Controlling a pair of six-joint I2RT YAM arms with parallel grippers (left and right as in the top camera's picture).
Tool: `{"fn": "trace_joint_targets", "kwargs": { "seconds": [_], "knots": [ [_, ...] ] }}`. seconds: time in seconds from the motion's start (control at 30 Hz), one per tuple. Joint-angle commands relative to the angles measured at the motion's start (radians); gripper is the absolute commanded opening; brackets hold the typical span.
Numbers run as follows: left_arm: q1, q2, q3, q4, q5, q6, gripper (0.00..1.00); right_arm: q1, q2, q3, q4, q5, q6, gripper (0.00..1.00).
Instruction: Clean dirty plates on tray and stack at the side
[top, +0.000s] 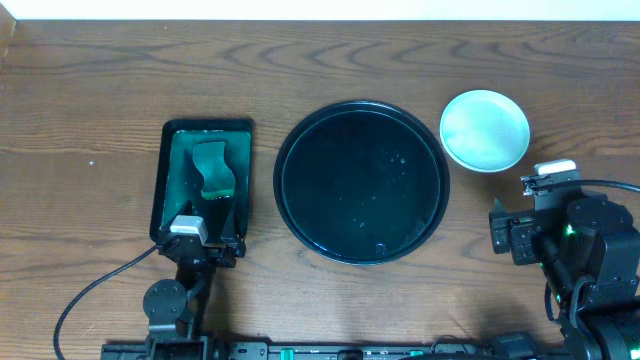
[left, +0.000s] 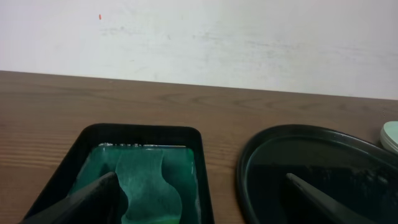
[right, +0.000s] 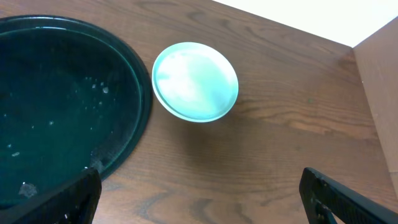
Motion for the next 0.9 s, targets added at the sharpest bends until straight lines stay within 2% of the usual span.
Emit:
{"fn": "trace_joint_targets", "kwargs": {
  "seconds": [0.0,0.27,0.37,0.43,0.67,0.87],
  "knots": [
    [-0.002,-0.007,-0.008,-0.048,0.014,-0.005,0.82,0.007,0.001,0.013,-0.002,-0.001,-0.008,0.99],
    [-0.002,-0.007,-0.008,-0.048,0.014,-0.005,0.82,0.003,-0.008,0.010,0.000,-0.001,-0.008,0.99],
    [-0.002,-0.007,-0.008,-0.048,0.014,-0.006,0.82,-0.023,-0.081,-0.029,0.048,-0.080,-0.008,0.99],
    [-0.002,-0.007,-0.008,-0.048,0.014,-0.006,0.82,-0.045,-0.156,-0.099,0.134,-0.145,-0.001,0.99],
    [-0.002,-0.007,-0.008,-0.048,0.014,-0.005,0.82,-0.145,-0.580,-0.636,0.693,-0.271,0.312,0.99],
    [-0.002,-0.007,-0.008,-0.048,0.014,-0.005,0.82,-0.148,-0.702,-0.859,0.933,-0.298,0.331,0.99]
  ]
}}
